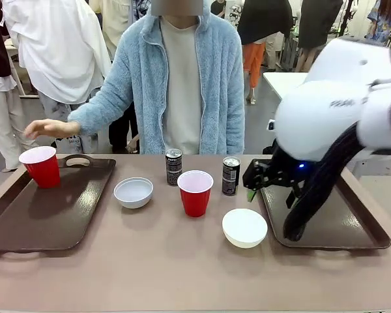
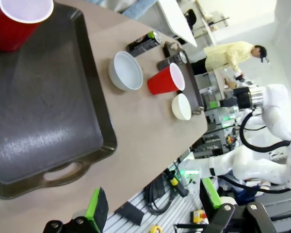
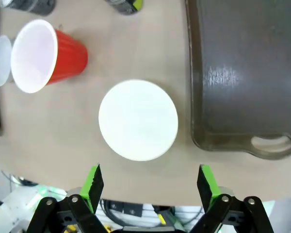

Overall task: Prepare tableware on both trays.
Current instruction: Pick up a Picnic Bowl from the table and place it on a Handle tray.

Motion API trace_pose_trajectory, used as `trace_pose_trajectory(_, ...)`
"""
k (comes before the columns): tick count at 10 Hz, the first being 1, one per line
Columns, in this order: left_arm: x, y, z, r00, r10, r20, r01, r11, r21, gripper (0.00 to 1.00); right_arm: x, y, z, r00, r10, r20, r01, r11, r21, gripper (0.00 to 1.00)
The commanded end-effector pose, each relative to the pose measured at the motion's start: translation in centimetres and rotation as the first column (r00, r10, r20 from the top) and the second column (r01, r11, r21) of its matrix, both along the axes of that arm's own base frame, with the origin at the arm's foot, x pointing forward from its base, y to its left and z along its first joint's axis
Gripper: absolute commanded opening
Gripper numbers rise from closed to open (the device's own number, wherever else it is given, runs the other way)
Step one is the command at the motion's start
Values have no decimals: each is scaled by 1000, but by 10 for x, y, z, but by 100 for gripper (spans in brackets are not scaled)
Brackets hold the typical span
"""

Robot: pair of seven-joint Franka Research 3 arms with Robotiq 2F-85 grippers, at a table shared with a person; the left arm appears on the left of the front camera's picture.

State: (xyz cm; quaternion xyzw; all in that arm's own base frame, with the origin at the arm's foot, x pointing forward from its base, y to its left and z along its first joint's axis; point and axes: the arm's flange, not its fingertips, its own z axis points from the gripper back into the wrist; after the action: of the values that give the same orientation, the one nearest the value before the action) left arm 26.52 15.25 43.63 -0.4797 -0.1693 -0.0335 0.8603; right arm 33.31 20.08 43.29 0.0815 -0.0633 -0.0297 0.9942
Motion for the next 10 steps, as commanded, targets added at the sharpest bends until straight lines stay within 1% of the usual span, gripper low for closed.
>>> trace_pose_trajectory(1, -1, 1, 1, 1000, 7, -2, -7, 1000, -10, 100, 21, 11, -3, 1000, -26, 5, 26, 1000, -16, 100)
trace_pose_trajectory(3, -1, 1, 1, 1000, 7, -2, -7, 1000, -10, 100, 30, 13, -15, 1000, -17, -13, 17, 999, -35, 100)
trace_pose_trajectory(4, -1, 1, 1, 1000, 7, -2, -7, 1000, -10, 100, 33, 15, -26, 999, 0, -44, -2, 999, -40, 100)
trace_pose_trajectory(5, -1, 1, 1, 1000, 7, -2, -7, 1000, -10, 100, 38, 21, -39, 998, 2, -61, -6, 997, -71, 100)
trace_pose_trajectory(8, -1, 1, 1, 1000, 7, -2, -7, 1000, -10, 100, 52, 43, -70, 997, 22, -67, -31, 991, -128, 100)
trace_pose_trajectory(10, -1, 1, 1, 1000, 7, -2, -7, 1000, -10, 100, 58, 53, -79, 996, 47, -71, -56, 991, -124, 100)
